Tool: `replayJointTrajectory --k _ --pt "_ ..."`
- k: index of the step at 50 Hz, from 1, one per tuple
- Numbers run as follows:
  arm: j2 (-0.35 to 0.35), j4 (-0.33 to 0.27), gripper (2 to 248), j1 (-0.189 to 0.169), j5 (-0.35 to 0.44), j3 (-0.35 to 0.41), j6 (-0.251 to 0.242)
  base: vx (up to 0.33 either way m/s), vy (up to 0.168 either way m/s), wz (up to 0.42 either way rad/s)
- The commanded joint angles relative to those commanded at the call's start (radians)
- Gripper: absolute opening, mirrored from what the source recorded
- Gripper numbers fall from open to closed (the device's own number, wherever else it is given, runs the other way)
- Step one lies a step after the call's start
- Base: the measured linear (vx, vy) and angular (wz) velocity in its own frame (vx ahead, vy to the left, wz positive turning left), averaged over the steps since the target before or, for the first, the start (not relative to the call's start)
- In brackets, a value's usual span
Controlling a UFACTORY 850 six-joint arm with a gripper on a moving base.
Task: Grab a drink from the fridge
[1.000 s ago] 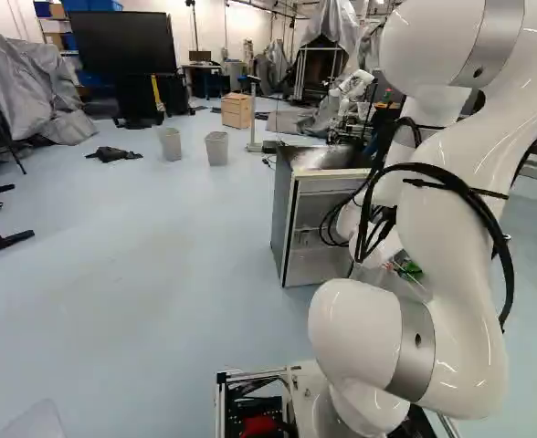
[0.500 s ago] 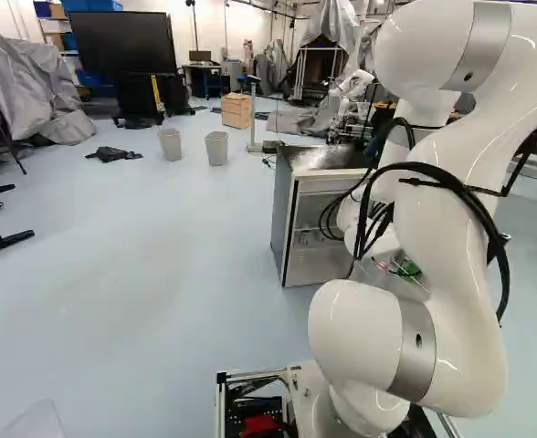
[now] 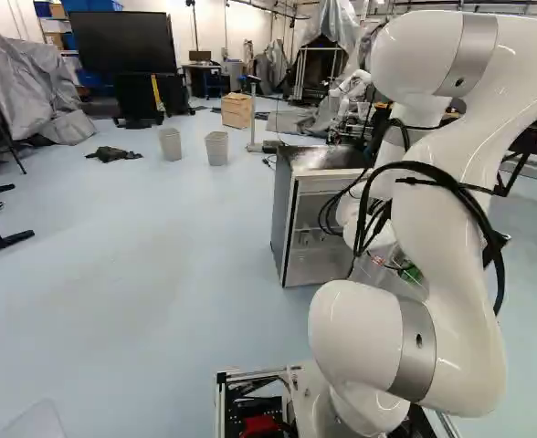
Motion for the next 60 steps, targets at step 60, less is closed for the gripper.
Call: replayJointTrajectory --k 60 --pt "-0.083 -0.070 247 -0.104 -0.104 -0.129 0.000 0.000 0.000 0.000"
